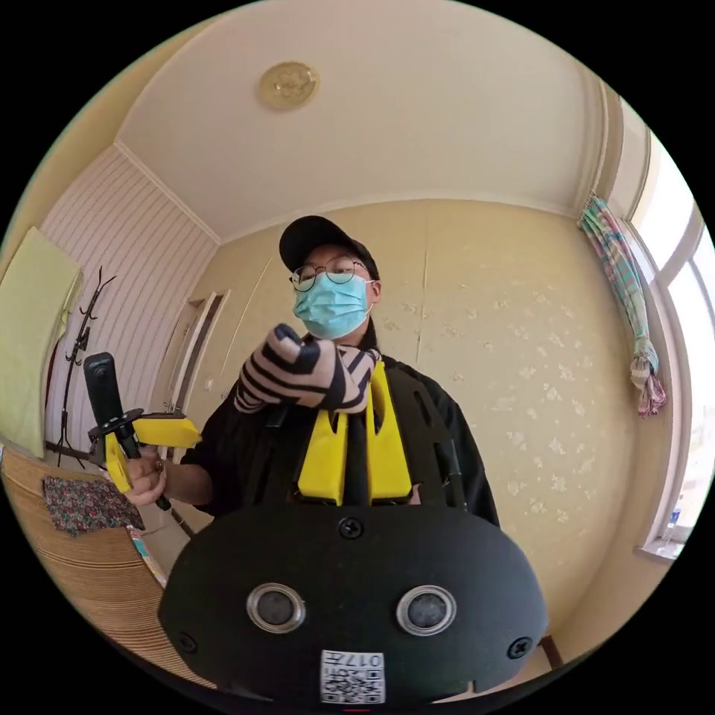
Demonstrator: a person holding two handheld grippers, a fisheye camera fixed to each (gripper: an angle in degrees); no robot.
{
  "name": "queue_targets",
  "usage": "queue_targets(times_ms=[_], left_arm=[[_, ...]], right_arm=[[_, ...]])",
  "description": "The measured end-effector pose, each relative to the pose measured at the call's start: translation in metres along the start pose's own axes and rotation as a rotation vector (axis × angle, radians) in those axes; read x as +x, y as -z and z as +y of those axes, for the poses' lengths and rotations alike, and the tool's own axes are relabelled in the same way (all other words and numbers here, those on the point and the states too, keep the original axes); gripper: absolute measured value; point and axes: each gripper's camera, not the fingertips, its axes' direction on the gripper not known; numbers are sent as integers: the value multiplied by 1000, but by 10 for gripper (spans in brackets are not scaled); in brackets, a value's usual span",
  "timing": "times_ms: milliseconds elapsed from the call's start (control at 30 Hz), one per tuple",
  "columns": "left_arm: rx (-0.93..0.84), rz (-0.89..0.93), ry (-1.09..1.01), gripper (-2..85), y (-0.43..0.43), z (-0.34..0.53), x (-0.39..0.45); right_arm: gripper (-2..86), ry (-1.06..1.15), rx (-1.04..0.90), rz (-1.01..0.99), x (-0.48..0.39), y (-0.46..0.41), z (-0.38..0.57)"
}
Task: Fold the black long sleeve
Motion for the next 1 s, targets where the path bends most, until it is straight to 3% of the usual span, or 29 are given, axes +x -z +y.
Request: queue_targets(times_ms=[133,267,367,433,500,700,1000], left_arm=[[-56,-92,231,35,-10,7,-54],[-20,-291,384,49,0,27,-66],[-52,-752,636,99,13,54,-67],[-25,-1075,767,137,14,78,-67],[14,-1100,802,144,8,96,-75],[65,-1062,631,145,-44,114,-126],[54,-1154,457,175,-74,89,-193]], right_arm=[[98,-88,-30,-158,39,-38,9],[34,-13,263,-27,33,28,20],[25,46,458,204,3,79,22],[23,116,441,373,-18,82,13],[22,194,446,520,-41,74,0],[22,375,418,573,-73,59,-41],[22,544,464,334,-97,75,-71]])
